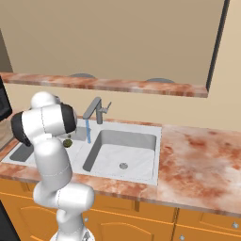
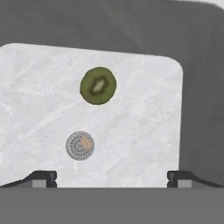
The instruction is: Pick the kiwi from the sink and place it on the cutting board to airdry. Then turn off the sink faucet.
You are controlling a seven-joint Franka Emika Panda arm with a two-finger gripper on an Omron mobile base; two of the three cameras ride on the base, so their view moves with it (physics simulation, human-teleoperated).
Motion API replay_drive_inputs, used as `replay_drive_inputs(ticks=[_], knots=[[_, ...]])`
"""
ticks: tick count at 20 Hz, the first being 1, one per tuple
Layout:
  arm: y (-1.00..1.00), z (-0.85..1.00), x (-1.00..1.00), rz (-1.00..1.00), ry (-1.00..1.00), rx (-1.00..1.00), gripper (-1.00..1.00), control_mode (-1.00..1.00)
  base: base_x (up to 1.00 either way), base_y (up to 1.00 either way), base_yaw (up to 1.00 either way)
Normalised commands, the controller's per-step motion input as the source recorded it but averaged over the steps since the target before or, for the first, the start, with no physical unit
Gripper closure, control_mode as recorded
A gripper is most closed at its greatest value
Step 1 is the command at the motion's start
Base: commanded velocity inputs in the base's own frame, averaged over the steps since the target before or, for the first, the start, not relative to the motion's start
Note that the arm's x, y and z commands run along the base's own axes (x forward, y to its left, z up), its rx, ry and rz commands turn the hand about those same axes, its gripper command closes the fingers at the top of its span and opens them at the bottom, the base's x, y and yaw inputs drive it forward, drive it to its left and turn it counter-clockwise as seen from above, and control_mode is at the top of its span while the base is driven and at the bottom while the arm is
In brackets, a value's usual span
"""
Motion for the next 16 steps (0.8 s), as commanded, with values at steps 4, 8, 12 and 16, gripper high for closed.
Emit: replay_drive_inputs(ticks=[4, 8, 12, 16], knots=[[0.04, -0.17, 0.12, -0.02, 0.0, 0.0, -1.0, -1.0, 0.0, 0.0, 0.0], [0.09, -0.13, 0.16, -0.01, 0.0, 0.0, -1.0, -1.0, 0.0, 0.0, 0.0], [0.1, -0.12, 0.14, 0.0, 0.0, 0.0, -1.0, -1.0, 0.0, 0.0, 0.0], [0.06, -0.12, 0.14, 0.0, 0.0, 0.0, -1.0, -1.0, 0.0, 0.0, 0.0]])
